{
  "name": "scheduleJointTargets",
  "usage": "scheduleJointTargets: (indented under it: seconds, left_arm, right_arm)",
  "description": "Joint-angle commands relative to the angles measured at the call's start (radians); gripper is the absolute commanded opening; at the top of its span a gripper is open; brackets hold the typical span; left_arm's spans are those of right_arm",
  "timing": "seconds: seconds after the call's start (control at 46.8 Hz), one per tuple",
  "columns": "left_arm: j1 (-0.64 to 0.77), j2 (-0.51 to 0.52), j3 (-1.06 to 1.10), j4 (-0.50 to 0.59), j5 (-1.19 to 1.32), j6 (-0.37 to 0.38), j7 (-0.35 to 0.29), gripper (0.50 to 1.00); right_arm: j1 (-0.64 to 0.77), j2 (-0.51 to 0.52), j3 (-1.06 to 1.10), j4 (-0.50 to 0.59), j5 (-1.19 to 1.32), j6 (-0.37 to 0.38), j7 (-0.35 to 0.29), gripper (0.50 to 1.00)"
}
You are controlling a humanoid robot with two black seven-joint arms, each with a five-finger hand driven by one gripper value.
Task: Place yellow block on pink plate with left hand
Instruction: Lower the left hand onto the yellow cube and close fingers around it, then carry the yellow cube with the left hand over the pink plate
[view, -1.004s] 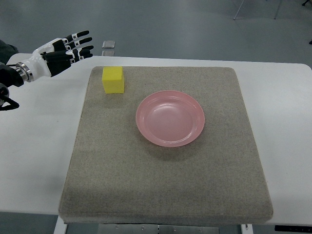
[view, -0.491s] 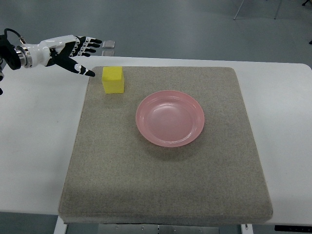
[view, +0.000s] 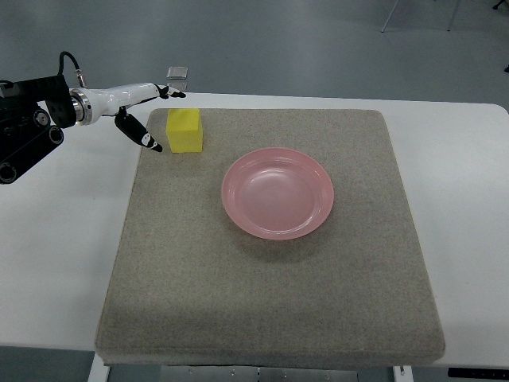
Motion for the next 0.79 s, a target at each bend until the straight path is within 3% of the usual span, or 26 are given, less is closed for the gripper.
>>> scheduleJointTargets:
  seconds: [0.0,0.256,0.47,0.683,0.769]
  left_arm:
    - [0.000,-0.021,0.002,0.004,0.017,0.005,0.002,0.990]
    - [0.000,-0.082,0.008,0.049,0.070,0.013,0.007,0.975]
    - [0.000,-0.099,0.008,0.063,0.089,0.082,0.013,0.964]
    - [0.000,-0.107,0.011,0.064,0.092,0.082,0.016,0.808]
    - [-0.003,-0.107,0.028,0.064,0.092,0.082,0.017,0.684]
  right_arm:
    - [0.000,0.000,0.000,0.000,0.000,0.000,0.000,0.924]
    - [0.000,0.000,0.000,0.000,0.000,0.000,0.000,0.924]
    - [0.000,0.000,0.000,0.000,0.000,0.000,0.000,0.924]
    - [0.000,0.000,0.000,0.000,0.000,0.000,0.000,0.924]
    - [0.000,0.000,0.000,0.000,0.000,0.000,0.000,0.924]
